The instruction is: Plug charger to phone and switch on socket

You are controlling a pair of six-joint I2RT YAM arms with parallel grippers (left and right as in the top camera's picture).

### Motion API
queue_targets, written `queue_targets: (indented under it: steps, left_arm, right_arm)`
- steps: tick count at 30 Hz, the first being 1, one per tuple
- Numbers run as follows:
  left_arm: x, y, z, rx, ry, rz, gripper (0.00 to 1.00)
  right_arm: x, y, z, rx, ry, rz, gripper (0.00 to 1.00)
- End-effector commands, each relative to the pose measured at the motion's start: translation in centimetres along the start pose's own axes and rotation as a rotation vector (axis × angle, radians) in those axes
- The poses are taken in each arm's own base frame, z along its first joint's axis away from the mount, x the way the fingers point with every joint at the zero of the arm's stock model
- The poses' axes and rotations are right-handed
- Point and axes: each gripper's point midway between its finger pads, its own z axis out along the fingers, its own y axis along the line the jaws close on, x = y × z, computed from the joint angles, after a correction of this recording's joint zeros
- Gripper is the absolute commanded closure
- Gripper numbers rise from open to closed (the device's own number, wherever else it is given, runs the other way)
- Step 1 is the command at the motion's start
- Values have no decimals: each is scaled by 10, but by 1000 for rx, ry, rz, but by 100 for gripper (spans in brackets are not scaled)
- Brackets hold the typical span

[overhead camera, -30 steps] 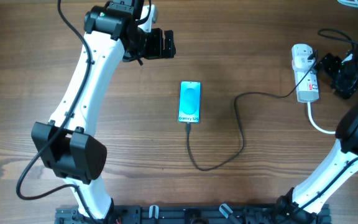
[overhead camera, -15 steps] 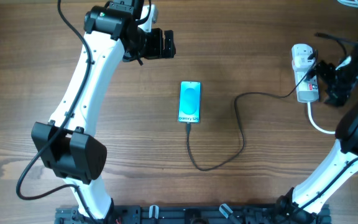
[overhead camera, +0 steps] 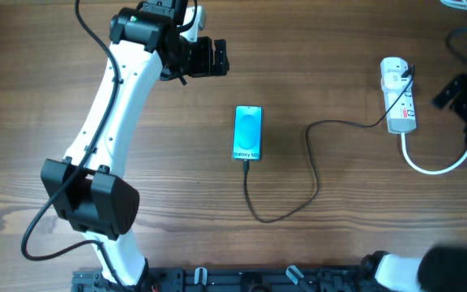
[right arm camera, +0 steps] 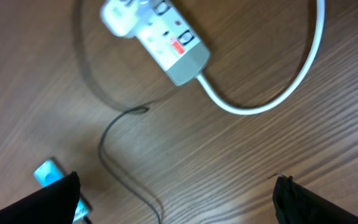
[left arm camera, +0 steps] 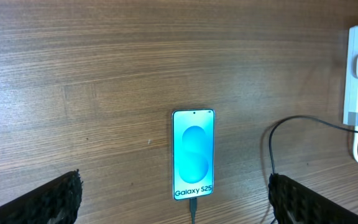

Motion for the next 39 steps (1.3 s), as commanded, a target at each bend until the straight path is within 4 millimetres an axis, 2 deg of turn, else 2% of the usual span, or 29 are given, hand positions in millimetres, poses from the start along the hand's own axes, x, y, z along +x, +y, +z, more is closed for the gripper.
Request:
queue_targets:
  steps: [1, 6, 8, 12, 19, 27, 30, 35, 39]
  left_arm:
    - [0, 3, 2, -10, 1, -12, 0]
    - [0, 3, 2, -10, 2, -12, 0]
    - [0, 3, 2, -10, 1, -12, 0]
    - [0, 3, 2, -10, 1, -12, 0]
    - [0, 3, 2, -10, 1, -12, 0]
    - [0, 3, 2, -10, 1, -12, 0]
    - [0, 3, 2, -10, 1, -12, 0]
    - [0, 3, 2, -10, 1, -12, 0]
    - [0, 3, 2, -10, 1, -12, 0]
  right_arm:
    - [41, 14, -37, -83, -120, -90, 0]
    - [108, 20, -64, -237, -261, -138, 0]
    - [129, 16, -66, -276, -277, -39, 0]
    - [154, 10, -79, -325, -325, 98, 0]
    - [160, 9, -85, -360, -329, 220, 0]
    - [157, 7, -81, -337, -320, 218, 0]
    - [156, 0, -76, -263, -334, 172, 0]
    - [155, 11, -73, -274, -407, -2, 0]
    - [163, 8, -71, -284, -436, -49, 0]
